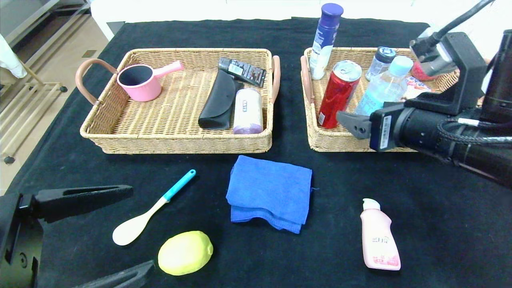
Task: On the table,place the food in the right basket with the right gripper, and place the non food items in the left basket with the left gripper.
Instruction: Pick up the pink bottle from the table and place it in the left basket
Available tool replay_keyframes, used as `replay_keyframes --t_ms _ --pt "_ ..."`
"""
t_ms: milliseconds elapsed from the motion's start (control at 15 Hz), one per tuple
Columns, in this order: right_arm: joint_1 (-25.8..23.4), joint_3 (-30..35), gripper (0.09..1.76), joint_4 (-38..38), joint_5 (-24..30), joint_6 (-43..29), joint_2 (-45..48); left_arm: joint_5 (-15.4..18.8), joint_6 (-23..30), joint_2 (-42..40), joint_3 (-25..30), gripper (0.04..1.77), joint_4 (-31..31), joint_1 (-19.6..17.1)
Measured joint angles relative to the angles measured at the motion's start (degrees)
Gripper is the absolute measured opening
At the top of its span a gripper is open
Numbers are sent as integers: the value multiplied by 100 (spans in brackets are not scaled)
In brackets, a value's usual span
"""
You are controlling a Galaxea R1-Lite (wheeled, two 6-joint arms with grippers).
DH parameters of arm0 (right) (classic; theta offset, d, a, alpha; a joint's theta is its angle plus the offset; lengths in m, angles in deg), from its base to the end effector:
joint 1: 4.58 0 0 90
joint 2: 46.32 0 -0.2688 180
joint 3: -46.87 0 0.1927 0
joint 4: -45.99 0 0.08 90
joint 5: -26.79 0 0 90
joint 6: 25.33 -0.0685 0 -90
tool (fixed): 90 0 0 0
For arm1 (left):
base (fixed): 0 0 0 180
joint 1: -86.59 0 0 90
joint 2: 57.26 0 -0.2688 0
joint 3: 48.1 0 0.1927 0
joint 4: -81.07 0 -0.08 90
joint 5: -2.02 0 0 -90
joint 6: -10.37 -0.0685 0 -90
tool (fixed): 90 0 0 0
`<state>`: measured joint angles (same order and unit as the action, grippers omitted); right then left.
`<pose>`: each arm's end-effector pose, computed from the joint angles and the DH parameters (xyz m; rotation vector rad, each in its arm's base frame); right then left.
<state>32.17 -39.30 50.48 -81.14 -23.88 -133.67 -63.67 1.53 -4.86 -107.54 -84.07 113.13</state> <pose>0.2728 0.1774 0.2502 -0.0707 0.0842 0.3293 0.1380 -0.1004 0.2172 0.1465 0.0724 -0.8952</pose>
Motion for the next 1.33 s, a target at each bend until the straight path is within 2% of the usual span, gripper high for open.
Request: replay_keyframes --t_ms 467,800,933,1200,1333 --pt "5 305 168 2598 -472 -57 948 0 0 9 9 172 18 16" --pt "-59 110 170 4163 -690 -1115 879 0 -13 9 9 172 18 17" --pt "0 -83 170 4554 -670 -1677 714 -2 -20 9 11 172 20 17" --pt "140 -207 170 4718 -588 -2193 428 -2 -33 5 16 172 18 17" --pt "247 -218 170 4860 -371 -2493 304 -2 -33 -2 11 172 18 17"
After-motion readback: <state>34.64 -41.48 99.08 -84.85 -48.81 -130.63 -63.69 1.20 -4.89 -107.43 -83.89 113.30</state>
